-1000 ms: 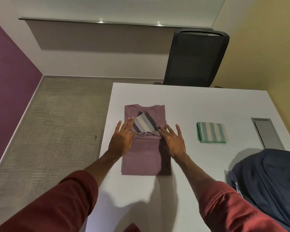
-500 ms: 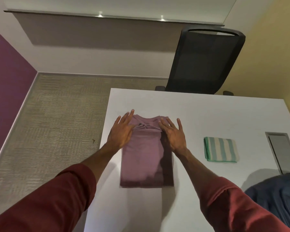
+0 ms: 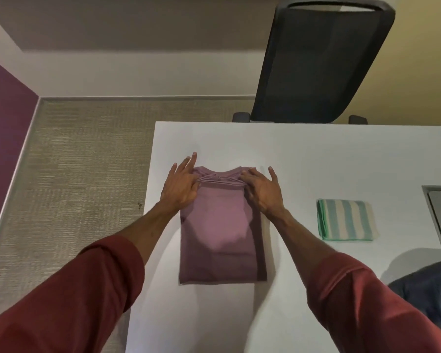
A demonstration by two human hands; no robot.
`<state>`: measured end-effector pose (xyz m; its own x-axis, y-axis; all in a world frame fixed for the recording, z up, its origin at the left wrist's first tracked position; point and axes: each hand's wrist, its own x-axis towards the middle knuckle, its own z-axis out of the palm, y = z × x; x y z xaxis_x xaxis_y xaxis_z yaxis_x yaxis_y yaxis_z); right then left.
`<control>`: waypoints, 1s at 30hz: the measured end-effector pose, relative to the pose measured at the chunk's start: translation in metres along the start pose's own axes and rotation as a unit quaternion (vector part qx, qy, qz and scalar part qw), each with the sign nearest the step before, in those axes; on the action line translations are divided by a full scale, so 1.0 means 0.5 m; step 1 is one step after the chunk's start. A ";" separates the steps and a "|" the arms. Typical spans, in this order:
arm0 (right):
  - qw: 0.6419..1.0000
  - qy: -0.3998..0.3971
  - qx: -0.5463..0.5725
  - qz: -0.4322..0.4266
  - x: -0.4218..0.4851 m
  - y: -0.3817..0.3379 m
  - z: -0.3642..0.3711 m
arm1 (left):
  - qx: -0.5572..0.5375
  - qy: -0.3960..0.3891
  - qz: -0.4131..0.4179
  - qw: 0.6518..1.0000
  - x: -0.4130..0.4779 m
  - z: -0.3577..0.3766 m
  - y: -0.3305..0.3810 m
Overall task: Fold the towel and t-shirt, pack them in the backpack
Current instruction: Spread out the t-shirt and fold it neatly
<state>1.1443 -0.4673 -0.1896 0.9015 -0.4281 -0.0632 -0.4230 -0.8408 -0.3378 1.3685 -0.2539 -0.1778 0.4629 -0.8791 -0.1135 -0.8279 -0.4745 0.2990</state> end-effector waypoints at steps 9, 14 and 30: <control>0.998 0.054 0.026 0.004 0.030 -0.006 -0.007 | -0.027 0.009 0.001 1.000 0.016 -0.012 -0.024; 0.997 0.073 0.026 0.022 0.051 -0.008 0.011 | -0.044 0.006 -0.030 0.999 0.012 -0.020 -0.018; 0.992 0.114 -0.037 0.045 -0.161 -0.187 0.149 | -0.074 0.173 -0.046 0.981 -0.181 0.153 0.147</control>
<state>1.1184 -0.3295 -0.2227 0.8192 -0.5592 0.1278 -0.5136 -0.8142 -0.2706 1.2416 -0.2124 -0.2179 0.6348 -0.7528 0.1738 -0.7340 -0.5174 0.4400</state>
